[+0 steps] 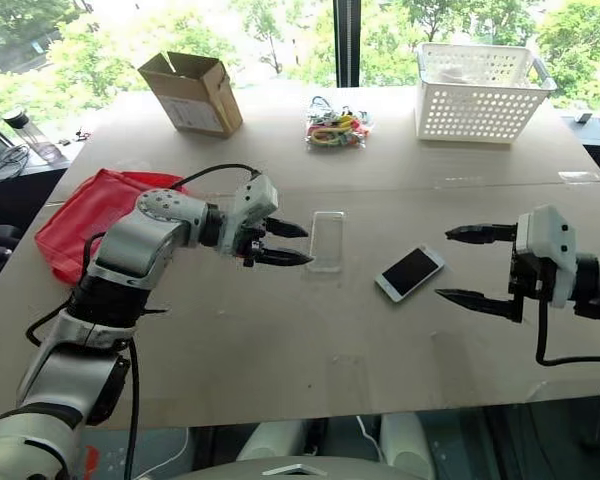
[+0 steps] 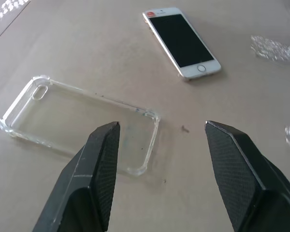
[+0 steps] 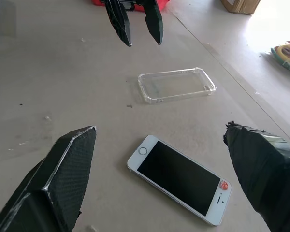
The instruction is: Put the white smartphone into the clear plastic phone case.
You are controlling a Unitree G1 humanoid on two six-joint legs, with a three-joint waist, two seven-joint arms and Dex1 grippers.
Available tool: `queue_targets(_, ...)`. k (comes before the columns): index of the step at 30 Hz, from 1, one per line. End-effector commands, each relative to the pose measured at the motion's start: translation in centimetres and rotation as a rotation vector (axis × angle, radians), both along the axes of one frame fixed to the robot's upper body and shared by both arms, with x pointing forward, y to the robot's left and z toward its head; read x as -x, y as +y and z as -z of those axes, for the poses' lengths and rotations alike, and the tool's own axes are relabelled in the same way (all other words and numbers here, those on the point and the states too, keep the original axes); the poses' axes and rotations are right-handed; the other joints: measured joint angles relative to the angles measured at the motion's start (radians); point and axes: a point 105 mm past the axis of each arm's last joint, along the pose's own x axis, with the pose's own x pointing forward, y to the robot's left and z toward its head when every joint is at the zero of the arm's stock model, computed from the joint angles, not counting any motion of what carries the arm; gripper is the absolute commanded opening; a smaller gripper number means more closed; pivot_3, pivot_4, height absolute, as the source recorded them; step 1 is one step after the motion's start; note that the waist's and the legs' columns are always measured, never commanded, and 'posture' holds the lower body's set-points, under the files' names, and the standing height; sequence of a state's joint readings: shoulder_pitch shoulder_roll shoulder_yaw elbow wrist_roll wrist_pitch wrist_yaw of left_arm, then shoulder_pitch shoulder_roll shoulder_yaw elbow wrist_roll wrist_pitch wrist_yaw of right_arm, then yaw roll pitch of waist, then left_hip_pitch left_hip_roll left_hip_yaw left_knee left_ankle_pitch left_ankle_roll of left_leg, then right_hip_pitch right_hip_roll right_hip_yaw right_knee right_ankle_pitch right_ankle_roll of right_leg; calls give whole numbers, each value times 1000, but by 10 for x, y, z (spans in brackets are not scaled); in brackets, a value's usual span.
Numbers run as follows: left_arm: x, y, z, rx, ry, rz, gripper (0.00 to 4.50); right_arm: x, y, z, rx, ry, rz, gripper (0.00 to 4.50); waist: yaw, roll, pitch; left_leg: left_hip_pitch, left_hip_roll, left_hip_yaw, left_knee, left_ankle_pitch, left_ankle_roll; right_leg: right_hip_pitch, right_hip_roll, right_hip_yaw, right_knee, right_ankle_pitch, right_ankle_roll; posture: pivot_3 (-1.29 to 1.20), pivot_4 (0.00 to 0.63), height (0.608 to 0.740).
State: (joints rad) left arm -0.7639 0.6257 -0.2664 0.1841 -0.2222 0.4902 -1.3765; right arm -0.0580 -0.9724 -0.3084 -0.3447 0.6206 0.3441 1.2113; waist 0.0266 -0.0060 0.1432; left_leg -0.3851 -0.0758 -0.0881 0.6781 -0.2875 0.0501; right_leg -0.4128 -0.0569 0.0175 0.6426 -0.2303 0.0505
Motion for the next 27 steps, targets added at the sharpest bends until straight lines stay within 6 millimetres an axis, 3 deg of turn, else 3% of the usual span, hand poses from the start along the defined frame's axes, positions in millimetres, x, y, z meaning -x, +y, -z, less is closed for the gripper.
queue_targets(1,-11,0,12,-71,-97,164,2863,4,0,-15,-4,-81,13,4500,6,0,0,-1,0,0,0,0,0,0,0,-1,0,0,0,0,150,733)
queue_targets(8,-24,3,37,-177,-175,336,2863,13,3,-14,-8,-84,34,4500,9,-1,0,-12,-1,-1,3,0,0,-10,0,-2,1,0,0,0,150,733)
queue_targets(14,-30,-1,48,-248,-209,364,2863,15,5,-12,-5,-88,51,4500,2,-1,0,-13,-1,0,5,-1,2,-10,1,-1,2,0,1,0,150,733)
queue_targets(19,-30,-6,54,-221,-206,341,701,18,8,-9,-8,-85,62,4500,-8,-1,0,-12,-1,-1,6,-1,2,-10,1,-2,3,0,1,0,150,733)
queue_targets(21,-29,-9,54,-186,-192,330,50,17,8,-9,-10,-86,64,4500,-11,-1,0,-12,-1,-1,7,-1,3,-9,1,-2,4,1,2,0,150,733)
queue_targets(24,-26,-11,56,-162,-153,319,50,15,9,-7,-13,-88,64,4500,-12,-1,0,-10,-1,0,7,-1,3,-9,2,-3,5,1,2,0,150,733)
queue_targets(27,-26,-17,49,-141,-10,199,50,13,11,-6,-12,-89,54,4500,-11,-1,0,-10,-1,0,8,-1,3,-8,2,-3,6,1,2,0,150,733)
